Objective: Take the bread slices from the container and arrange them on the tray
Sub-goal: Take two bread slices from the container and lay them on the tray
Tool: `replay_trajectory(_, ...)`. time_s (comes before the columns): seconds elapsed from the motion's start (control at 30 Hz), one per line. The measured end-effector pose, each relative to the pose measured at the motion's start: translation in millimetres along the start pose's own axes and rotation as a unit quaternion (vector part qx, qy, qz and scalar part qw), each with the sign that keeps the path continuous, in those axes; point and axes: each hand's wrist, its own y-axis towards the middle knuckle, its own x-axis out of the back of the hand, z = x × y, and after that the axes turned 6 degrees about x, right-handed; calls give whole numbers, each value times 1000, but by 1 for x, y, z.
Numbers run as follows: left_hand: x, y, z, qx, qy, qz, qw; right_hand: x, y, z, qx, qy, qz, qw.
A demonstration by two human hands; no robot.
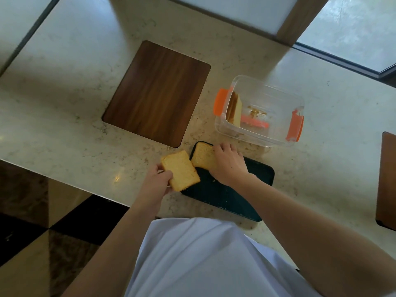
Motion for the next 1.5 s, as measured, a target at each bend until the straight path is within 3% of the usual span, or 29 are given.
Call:
replay_trajectory(0.1, -2, -1, -1, 0, -1, 6, 1000, 3, -3, 1, -2, 22, -7, 1000)
replay_trajectory(0.2, -5, -2, -2, -3, 0, 16, 1000, 3, -17, 1, -23, 134, -54, 989)
replay_trajectory(0.27, -8, -4, -3, -9, 2, 25, 1000, -1, -36, -2, -57, 253, -77, 963)
replay_trajectory(0.33, -12, -7, -3, -17, 7, 36, 999, -6, -59, -6, -109, 362, -50, 924)
replay_trajectory(0.4, -19, -9, -3, -26, 16, 50, 998, -14, -79, -8, -151, 470, 19, 869)
replay_trajectory(0.47, -27, -13, -4, -34, 19, 71, 997, -20, -93, -10, -176, 583, 63, 790)
replay_trajectory(0.63, -51, -26, -5, -29, -23, 169, 985, -26, -106, -13, -204, 805, 16, 556)
replay_trajectory(0.7, -61, -31, -3, -27, -58, 203, 977, -27, -109, -13, -207, 834, -2, 512)
replay_trajectory(0.77, -69, -35, -2, -40, -61, 218, 973, -27, -112, -16, -203, 844, -23, 496)
replay_trajectory(0.97, -75, -37, -1, -85, 3, 204, 975, -23, -126, -28, -192, 823, -87, 527)
replay_trajectory(1.13, -63, -41, 2, -158, 144, 145, 966, -17, -132, -31, -189, 745, -113, 629)
replay_trajectory(1.23, -54, -41, 0, -159, 154, 133, 966, -11, -130, -31, -171, 711, -106, 674)
replay_trajectory(1.4, -45, -41, -5, -165, 171, 124, 964, -10, -121, -22, -155, 583, -99, 791)
replay_trajectory(1.5, -42, -41, -5, -175, 197, 108, 959, -15, -115, -16, -146, 537, -82, 826)
